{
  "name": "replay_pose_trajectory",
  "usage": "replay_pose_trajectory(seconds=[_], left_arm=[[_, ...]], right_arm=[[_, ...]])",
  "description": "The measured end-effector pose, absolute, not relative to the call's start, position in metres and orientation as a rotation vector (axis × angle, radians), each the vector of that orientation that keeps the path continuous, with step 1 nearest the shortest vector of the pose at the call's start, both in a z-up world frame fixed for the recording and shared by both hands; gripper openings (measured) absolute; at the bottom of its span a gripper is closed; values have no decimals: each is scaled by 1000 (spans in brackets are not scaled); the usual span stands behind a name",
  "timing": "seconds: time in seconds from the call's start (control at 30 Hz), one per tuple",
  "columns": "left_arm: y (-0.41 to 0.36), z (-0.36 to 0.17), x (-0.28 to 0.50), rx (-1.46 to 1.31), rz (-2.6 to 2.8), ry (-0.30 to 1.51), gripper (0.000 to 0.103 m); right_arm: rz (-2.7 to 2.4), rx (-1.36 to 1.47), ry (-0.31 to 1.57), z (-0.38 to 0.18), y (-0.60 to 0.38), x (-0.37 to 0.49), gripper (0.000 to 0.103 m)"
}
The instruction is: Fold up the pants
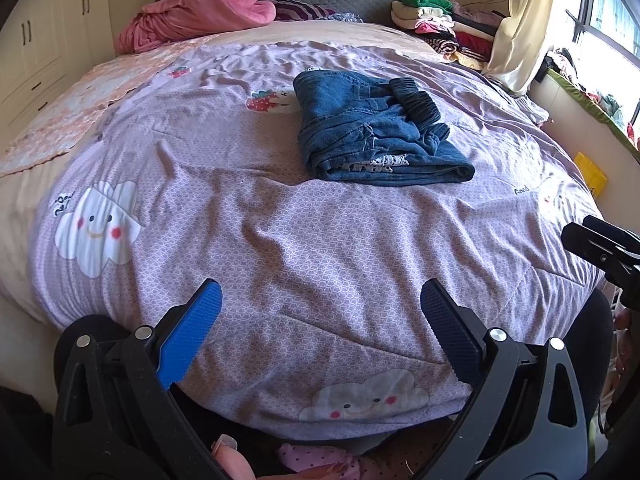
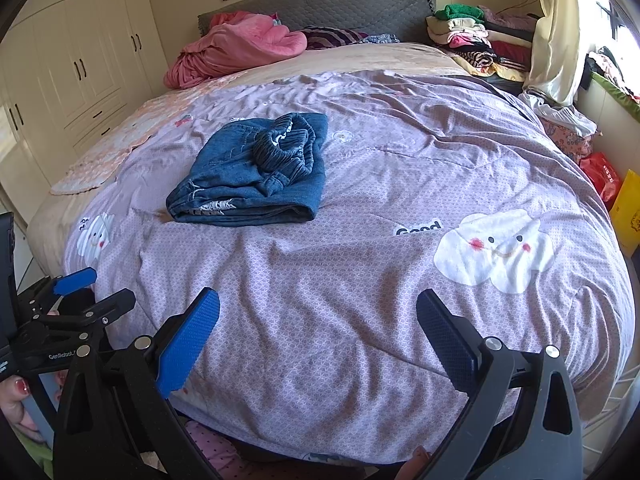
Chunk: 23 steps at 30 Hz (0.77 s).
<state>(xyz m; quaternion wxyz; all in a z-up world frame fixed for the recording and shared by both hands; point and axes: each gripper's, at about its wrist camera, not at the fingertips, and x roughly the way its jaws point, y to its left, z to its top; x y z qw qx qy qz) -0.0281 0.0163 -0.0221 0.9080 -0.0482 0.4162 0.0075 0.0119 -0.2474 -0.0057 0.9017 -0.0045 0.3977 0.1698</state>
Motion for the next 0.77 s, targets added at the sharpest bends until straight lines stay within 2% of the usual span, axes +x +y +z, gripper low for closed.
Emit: replay_pose_trajectory(seconds=[0.27, 0.47, 0.77], left_arm=[[23, -19, -28, -135, 43, 841, 93], [56, -12, -16, -218, 81, 810, 93], [197, -25, 111, -130, 461, 905, 93]], right_arm=[[343, -1, 844, -15, -251, 18, 98], [295, 40, 873, -30, -278, 44, 98], [-7, 128, 857, -31, -408, 163, 98]])
